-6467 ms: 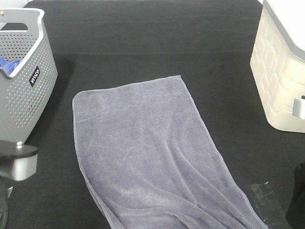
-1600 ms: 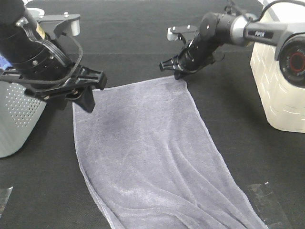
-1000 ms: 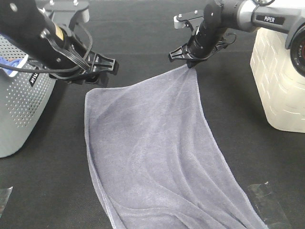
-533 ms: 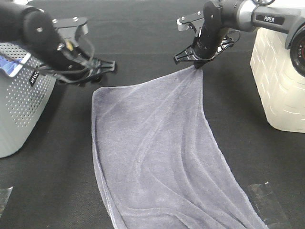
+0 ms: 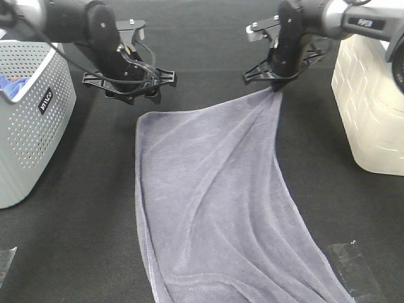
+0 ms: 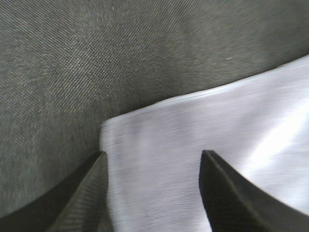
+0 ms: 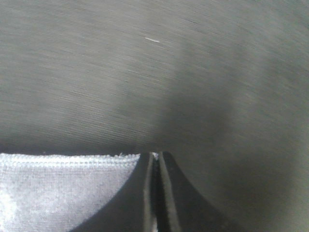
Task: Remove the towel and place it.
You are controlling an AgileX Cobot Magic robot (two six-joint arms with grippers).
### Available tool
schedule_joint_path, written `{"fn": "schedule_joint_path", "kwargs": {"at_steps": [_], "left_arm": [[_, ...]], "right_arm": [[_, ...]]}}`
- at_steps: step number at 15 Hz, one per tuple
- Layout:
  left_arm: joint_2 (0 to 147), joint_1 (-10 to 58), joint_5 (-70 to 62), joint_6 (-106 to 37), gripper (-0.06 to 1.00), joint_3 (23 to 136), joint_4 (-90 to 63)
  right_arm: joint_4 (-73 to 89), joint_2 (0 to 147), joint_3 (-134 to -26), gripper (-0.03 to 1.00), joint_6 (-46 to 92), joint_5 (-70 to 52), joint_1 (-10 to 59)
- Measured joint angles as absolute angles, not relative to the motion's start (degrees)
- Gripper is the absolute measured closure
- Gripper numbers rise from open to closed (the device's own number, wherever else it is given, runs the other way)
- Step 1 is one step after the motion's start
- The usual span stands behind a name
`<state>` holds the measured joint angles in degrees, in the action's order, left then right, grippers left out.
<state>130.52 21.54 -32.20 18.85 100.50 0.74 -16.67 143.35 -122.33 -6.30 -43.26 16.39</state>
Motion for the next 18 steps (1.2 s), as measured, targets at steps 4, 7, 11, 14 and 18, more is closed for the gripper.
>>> {"fn": "schedule_joint_path", "kwargs": {"at_steps": [4,7,11,14,18], "left_arm": [[136.82,18.51,-40.16,18.56,0.39,110.81,-2.81],[139.57,17.25,-42.11,16.62,0.39,115.05,-8.02],[143.87,17.25,-42.28,16.44,0.39,119.4,-13.06],[145.47,17.25,-42.63,16.44,0.39,120.84,-13.69],[147.19,17.25,-42.0,16.44,0.42,121.3,-14.95]], "right_arm": [[-15.81,142.95,-122.33,0.97,-6.3,-43.49,14.61],[-14.9,142.95,-122.33,0.97,-6.3,-43.49,14.61],[-14.61,142.95,-122.33,0.97,-6.25,-43.32,14.61],[-14.61,142.95,-122.33,0.97,-6.25,-43.32,14.61],[-14.61,142.95,-122.33,0.97,-6.25,-43.26,14.61]]}}
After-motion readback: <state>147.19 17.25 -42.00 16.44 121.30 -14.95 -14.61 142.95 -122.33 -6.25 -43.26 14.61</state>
